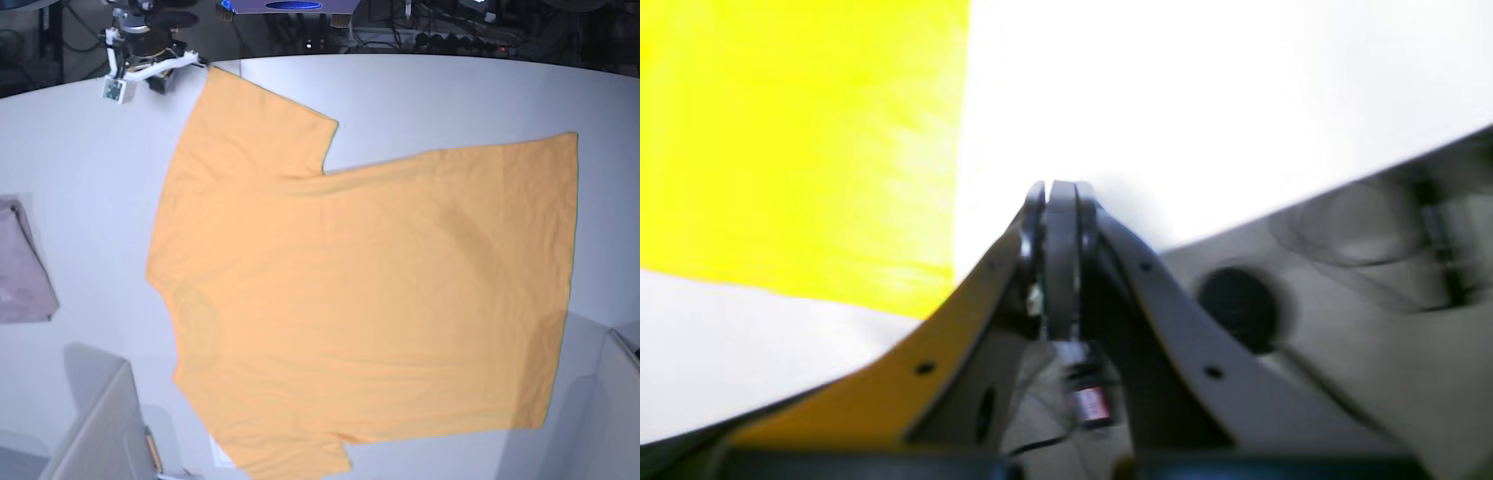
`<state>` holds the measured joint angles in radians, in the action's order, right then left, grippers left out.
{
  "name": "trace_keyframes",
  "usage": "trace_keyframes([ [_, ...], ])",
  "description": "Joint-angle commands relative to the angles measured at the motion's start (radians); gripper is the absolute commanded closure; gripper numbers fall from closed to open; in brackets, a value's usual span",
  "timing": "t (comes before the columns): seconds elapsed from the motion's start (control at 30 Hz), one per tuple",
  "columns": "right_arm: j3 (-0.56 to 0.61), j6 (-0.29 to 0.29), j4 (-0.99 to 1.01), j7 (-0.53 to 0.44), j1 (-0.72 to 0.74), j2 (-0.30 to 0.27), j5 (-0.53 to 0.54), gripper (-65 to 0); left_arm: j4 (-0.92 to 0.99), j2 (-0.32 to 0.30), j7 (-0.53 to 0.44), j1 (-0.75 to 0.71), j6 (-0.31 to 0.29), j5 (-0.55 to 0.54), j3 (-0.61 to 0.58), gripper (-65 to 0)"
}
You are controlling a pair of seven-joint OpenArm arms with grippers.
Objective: Fold the T-shirt properly
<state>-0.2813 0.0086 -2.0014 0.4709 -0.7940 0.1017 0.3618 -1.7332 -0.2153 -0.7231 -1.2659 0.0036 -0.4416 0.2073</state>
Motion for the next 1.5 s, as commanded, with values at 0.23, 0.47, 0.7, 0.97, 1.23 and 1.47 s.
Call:
trace_keyframes([
  [0.23,-0.005,0.000,-0.009,0.110,0.121,-0.150,0.409,-30.8,-0.060,-0.131,0.033,0.007,0.003,-0.236,0.004,-30.3],
  [0.47,-0.082,-0.008,0.086,0.160,0.203,-0.208,0.603,-33.9,-0.098,-0.164,0.236,0.079,-0.072,-0.432,0.034,-42.6],
  [0.7,-0.192,-0.008,0.222,0.401,0.327,-0.208,0.603,-33.9,-0.098,-0.155,0.500,0.090,-0.213,-0.669,0.240,-42.6],
  [0.97,-0.144,-0.008,0.294,0.437,0.331,-0.190,0.586,-33.9,-0.090,-0.042,0.975,0.277,-0.241,-0.684,0.582,-42.1],
  [1.23,-0.075,-0.003,0.298,0.437,0.319,-0.138,0.475,-33.9,-0.058,0.078,1.468,0.569,-0.397,-0.527,0.909,-42.1],
  [1.47,-0.075,-0.002,0.305,0.438,0.325,-0.139,0.472,-22.1,-0.046,0.116,1.540,0.682,-0.535,-0.319,0.950,-42.1],
])
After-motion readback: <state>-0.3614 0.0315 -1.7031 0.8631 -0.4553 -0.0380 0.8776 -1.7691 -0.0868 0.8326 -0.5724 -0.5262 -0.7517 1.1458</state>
